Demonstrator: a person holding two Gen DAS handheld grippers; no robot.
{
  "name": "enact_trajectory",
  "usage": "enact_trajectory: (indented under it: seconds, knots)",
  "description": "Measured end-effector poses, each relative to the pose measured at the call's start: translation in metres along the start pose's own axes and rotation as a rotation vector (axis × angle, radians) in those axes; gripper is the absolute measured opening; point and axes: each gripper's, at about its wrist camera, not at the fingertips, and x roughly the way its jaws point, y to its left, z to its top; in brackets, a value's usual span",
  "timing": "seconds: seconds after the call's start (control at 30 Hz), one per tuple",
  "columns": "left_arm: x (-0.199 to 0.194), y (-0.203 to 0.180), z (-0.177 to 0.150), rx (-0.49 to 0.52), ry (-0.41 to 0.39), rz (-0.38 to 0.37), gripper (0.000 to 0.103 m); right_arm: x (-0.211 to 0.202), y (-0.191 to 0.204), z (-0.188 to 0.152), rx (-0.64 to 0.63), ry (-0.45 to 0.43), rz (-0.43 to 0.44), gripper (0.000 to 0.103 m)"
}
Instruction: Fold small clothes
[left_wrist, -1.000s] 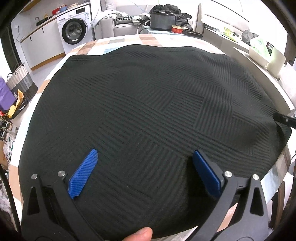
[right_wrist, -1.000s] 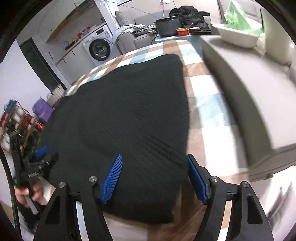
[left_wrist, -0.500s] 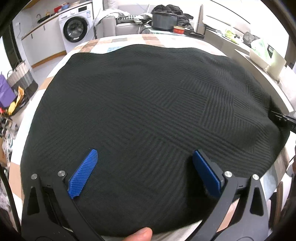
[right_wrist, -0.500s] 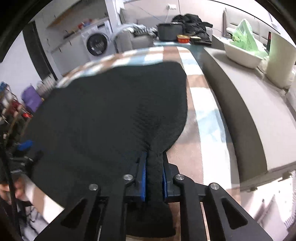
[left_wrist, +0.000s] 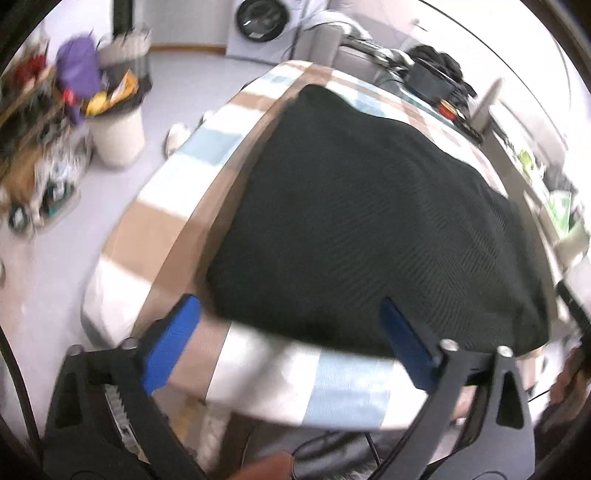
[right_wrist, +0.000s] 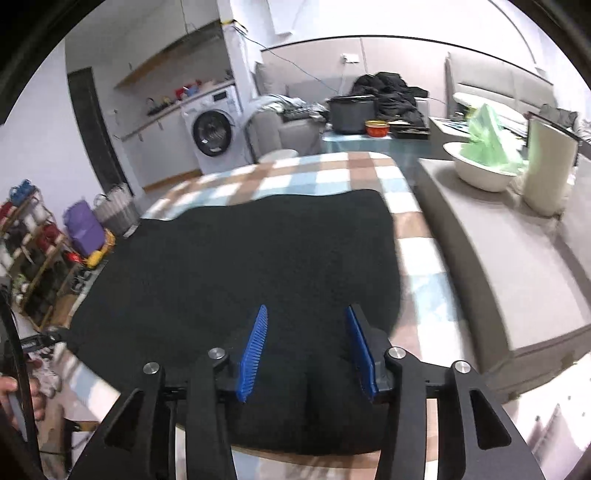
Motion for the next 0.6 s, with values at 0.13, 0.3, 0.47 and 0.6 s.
enact_trajectory:
  seconds: [0.13, 0.3, 0.47, 0.6]
  knots:
    - [0.012, 0.018, -0.007, -0.111, 0.095, -0.119, 0.08, 0.004, 0.015, -0.001, -0.024, 0.009, 0.043, 0.048]
    - [0.028, 0.026, -0.005, -0.203, 0.073, -0.216, 0.08, 0.008, 0.025, -0.003, -0.037, 0.021, 0.062, 0.048]
    - [0.041, 0.021, 0.002, -0.231, -0.007, -0.193, 0.08, 0.009, 0.026, -0.004, -0.029, 0.02, 0.074, 0.049]
    - [0.055, 0.012, 0.012, -0.218, -0.028, -0.136, 0.024, 0.018, 0.031, -0.007, -0.047, 0.039, 0.071, 0.049]
